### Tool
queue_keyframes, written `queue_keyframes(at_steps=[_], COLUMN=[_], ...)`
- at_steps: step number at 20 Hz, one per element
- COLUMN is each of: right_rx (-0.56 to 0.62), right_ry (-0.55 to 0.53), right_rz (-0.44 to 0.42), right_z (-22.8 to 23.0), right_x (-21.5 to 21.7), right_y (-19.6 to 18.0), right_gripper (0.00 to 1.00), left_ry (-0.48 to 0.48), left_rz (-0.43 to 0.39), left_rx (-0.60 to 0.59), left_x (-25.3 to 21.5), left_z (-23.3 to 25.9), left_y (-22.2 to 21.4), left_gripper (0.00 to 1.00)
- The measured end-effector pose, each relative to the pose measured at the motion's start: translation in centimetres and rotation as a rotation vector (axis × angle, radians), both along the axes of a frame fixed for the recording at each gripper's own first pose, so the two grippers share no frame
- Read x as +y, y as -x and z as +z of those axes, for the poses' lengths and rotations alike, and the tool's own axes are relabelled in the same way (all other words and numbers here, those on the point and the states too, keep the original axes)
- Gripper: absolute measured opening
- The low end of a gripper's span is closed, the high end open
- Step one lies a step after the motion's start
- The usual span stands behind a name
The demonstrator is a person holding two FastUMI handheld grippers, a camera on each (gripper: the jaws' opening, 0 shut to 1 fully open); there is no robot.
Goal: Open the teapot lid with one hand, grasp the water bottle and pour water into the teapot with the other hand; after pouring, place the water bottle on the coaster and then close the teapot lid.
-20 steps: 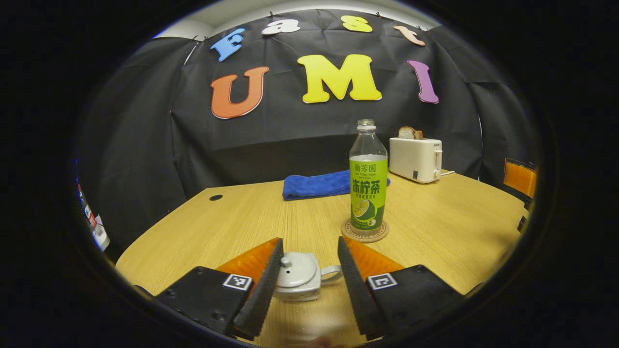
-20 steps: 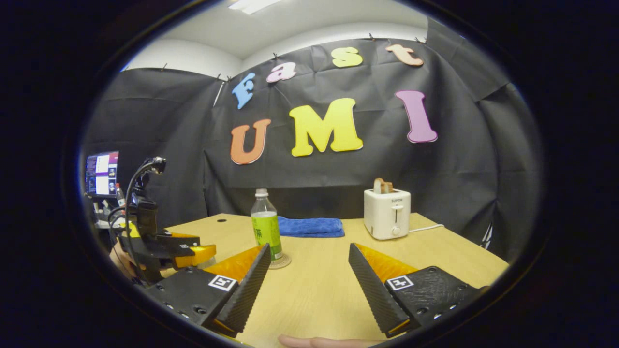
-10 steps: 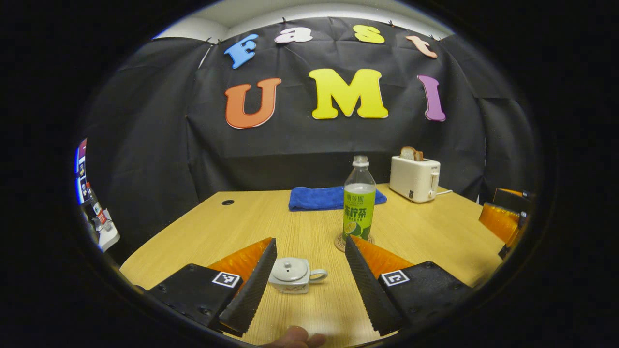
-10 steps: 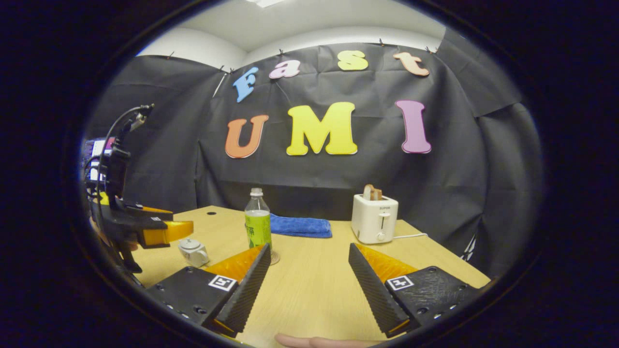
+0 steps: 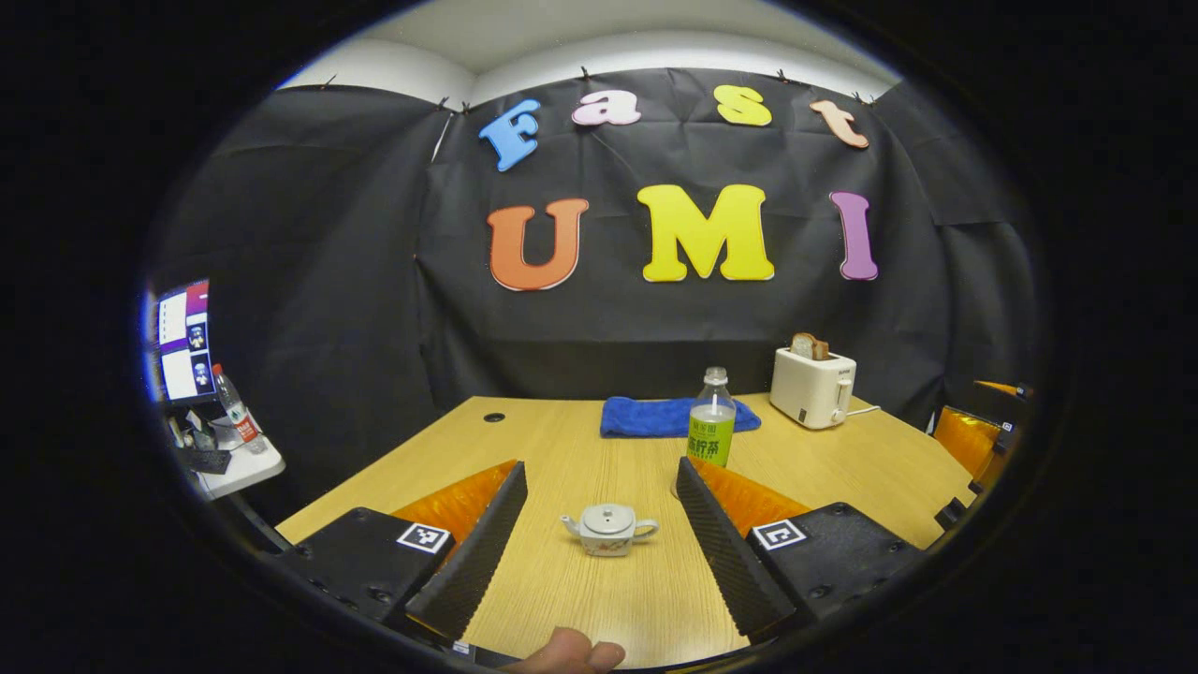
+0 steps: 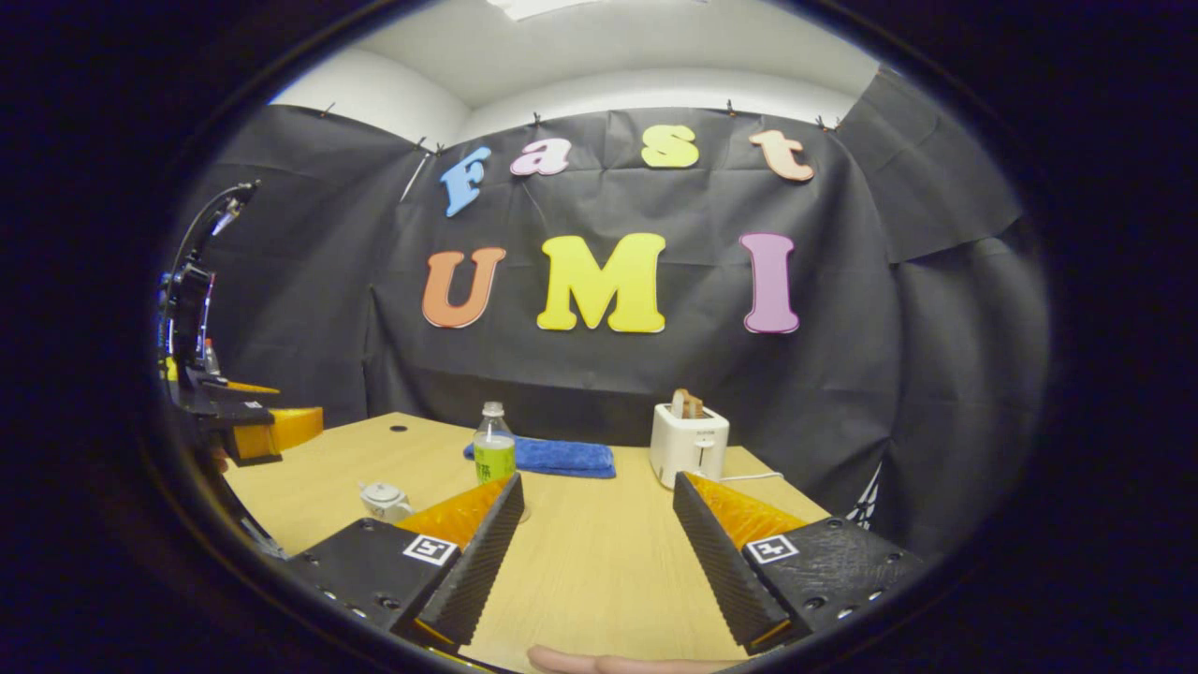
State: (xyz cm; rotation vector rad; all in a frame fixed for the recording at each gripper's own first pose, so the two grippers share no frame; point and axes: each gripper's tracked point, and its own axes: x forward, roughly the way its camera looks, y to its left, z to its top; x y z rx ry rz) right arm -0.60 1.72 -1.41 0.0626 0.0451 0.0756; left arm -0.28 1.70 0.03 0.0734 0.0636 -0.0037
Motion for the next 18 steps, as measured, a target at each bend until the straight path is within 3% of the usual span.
queue_keyframes(at_steps=[10,18], right_rx=[0.012,0.03], right_ry=[0.011,0.056], right_rz=[-0.052,-0.014], right_z=[0.9,-0.5], right_x=[-2.3,-2.3], right_y=[1.4,1.6], right_gripper=[0.93,0.95], left_ry=[-0.009,-0.001], left_rz=[-0.033,-0.026], left_rx=[-0.117,-0.161], left_x=[-1.4,-1.2], left_z=[3.4,4.2], left_y=[3.6,3.5], left_gripper=[1.0,1.0])
